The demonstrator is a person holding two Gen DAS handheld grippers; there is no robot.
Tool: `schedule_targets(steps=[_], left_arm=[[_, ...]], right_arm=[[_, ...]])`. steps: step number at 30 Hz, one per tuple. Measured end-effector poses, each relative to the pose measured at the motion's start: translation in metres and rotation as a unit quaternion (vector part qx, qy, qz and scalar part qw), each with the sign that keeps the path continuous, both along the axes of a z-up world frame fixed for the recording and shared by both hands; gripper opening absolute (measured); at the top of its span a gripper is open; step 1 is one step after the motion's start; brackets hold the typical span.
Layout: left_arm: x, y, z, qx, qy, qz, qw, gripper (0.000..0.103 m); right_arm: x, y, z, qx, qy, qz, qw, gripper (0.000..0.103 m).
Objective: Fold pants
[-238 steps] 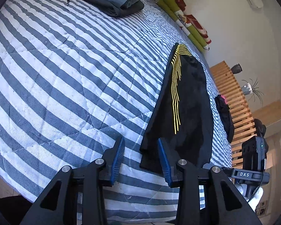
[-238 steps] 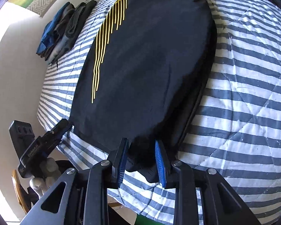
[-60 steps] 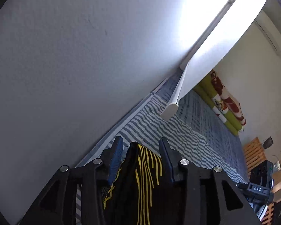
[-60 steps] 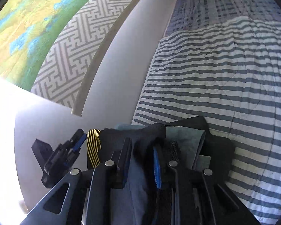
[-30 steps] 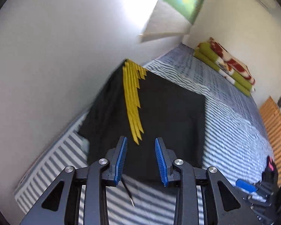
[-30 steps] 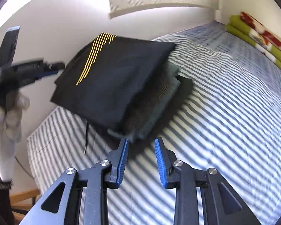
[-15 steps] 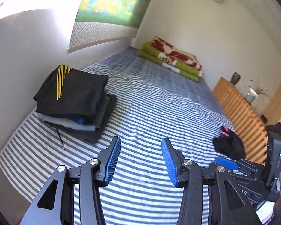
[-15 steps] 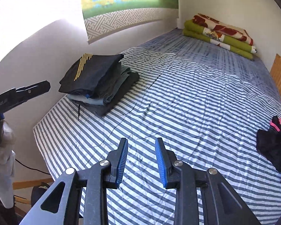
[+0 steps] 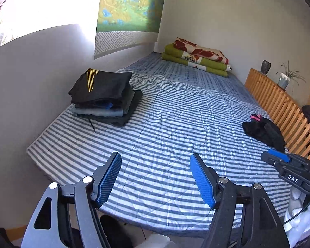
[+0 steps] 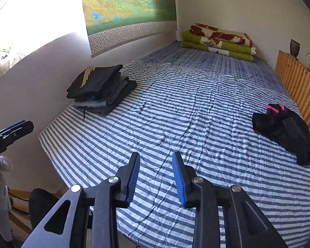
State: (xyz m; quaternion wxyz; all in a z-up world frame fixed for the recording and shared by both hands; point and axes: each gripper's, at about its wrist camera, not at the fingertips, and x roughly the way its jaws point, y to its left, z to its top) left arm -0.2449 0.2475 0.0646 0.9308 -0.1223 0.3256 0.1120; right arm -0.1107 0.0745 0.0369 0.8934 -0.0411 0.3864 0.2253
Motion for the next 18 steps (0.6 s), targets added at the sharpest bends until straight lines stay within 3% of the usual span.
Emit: schedule_targets(steps=[3, 5, 12, 15, 18], left_arm=[[-0.019, -0.002, -0.017, 0.003, 0.008, 0.008, 0.9999, 0.085], [-0.032, -0.001, -0.027, 0.001, 0.013, 0.022, 0.9997, 0.086], [-0.054, 0.008, -0.062, -0.017, 0.037, 0.043, 0.9983, 0.088], [-0.055, 0.008, -0.066, -0.019, 0.041, 0.037, 0.9983, 0.089], [-0.051, 0.007, -0.066, -0.019, 0.041, 0.031, 0.9985, 0.091]], right_arm=[[-0.021, -0.01, -0.004, -0.014, -0.02, -0.015, 1.0, 0.035], [-0.033, -0.015, -0.007, -0.02, -0.033, -0.025, 0.999, 0.045], [-0.065, -0.019, -0.024, -0.023, -0.034, -0.042, 0.998, 0.046], [-0.075, -0.019, -0.028, -0.027, -0.043, -0.05, 0.997, 0.059], [-0.077, -0.02, -0.029, -0.027, -0.05, -0.061, 0.997, 0.061]])
